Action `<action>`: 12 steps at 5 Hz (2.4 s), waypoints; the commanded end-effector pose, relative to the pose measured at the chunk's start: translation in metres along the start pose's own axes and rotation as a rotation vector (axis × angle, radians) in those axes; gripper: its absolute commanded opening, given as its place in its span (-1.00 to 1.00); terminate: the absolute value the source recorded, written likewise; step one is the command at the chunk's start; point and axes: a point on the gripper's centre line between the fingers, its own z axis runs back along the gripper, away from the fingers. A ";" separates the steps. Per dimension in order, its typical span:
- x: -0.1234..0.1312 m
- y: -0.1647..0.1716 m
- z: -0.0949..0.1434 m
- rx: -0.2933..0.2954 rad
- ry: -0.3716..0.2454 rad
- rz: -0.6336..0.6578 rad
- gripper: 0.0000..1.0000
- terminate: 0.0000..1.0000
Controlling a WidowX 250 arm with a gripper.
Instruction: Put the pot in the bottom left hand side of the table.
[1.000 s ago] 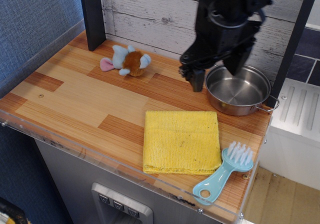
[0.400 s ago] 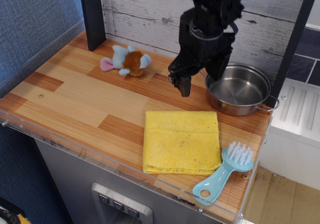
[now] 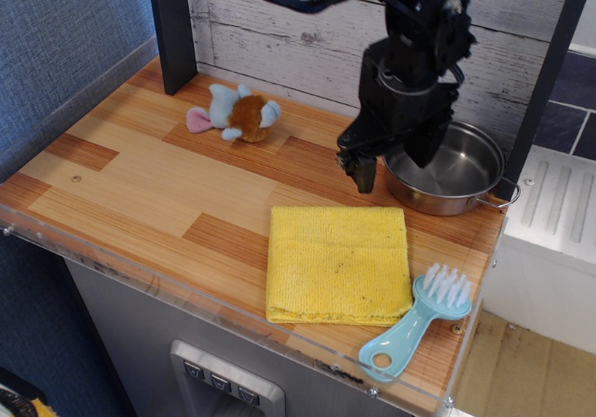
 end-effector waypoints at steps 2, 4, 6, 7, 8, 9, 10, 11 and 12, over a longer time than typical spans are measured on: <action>-0.005 -0.012 -0.001 -0.028 0.009 -0.041 -1.00 -1.00; -0.006 -0.012 0.009 -0.038 0.007 -0.084 -1.00 -1.00; 0.003 -0.020 0.053 -0.060 -0.034 -0.172 -1.00 -1.00; 0.001 -0.018 0.090 -0.039 -0.056 -0.214 -1.00 -1.00; -0.001 -0.005 0.118 -0.061 -0.107 -0.202 -1.00 -1.00; -0.001 0.030 0.153 -0.046 -0.147 -0.182 -1.00 -1.00; 0.000 0.059 0.162 -0.039 -0.140 -0.163 -1.00 -1.00; 0.012 0.101 0.171 -0.030 -0.158 -0.142 -1.00 -1.00; 0.030 0.122 0.163 -0.027 -0.153 -0.149 -1.00 -1.00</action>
